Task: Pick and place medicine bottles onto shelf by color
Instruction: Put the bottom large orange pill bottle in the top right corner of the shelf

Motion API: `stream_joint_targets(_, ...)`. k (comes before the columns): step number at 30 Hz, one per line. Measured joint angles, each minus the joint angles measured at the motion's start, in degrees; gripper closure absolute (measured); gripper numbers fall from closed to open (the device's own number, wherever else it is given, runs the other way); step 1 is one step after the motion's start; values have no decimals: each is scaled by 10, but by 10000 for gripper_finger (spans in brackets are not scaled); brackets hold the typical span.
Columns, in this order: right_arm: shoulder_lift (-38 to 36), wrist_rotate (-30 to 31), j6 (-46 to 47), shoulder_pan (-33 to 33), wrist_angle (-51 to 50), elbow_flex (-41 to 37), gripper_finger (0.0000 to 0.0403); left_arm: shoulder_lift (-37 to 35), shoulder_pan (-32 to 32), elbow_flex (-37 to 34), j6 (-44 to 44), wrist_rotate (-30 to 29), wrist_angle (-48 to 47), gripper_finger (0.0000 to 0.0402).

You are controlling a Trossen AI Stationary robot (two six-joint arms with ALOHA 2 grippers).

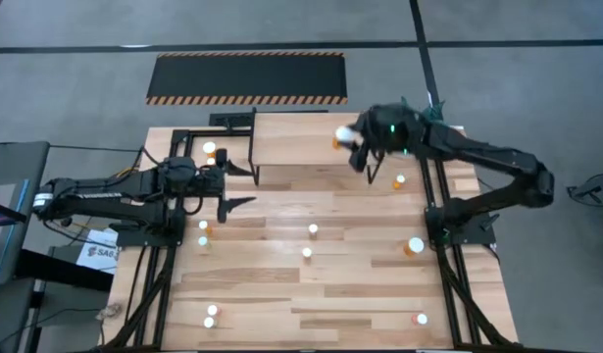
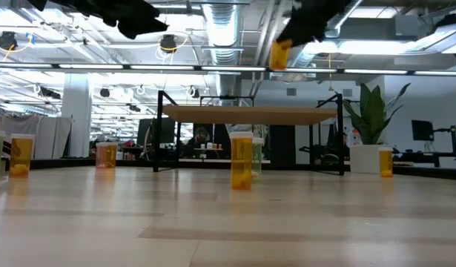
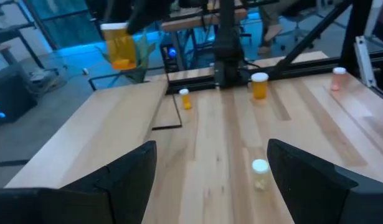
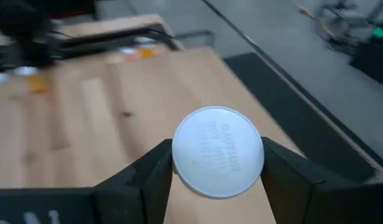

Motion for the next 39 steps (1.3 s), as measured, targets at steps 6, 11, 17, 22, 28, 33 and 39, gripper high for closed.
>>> stream_joint_targets(6, 34, -39, -36, -126, -20, 15, 175, 9, 17, 0, -36, -48, 20, 109)
stream_joint_targets(11, 73, -77, -67, -185, -14, 17, 175, 10, 25, 0, -70, -86, 40, 109)
stream_joint_targets(17, 117, -104, -96, -221, -4, 17, 175, 10, 25, 0, -99, -114, 39, 109)
stream_joint_targets(22, 144, -107, -102, -247, 14, 17, 175, 10, 25, 0, -110, -125, 39, 109)
stream_joint_targets(28, 149, -132, -102, -259, 20, 17, 175, 10, 25, 0, -114, -132, 39, 109)
stream_joint_targets(33, 148, -136, -102, -256, 18, 17, 175, 10, 25, 0, -114, -132, 39, 109)
stream_joint_targets(39, 149, -137, -102, -253, 17, 17, 175, 10, 25, 0, -113, -132, 38, 109)
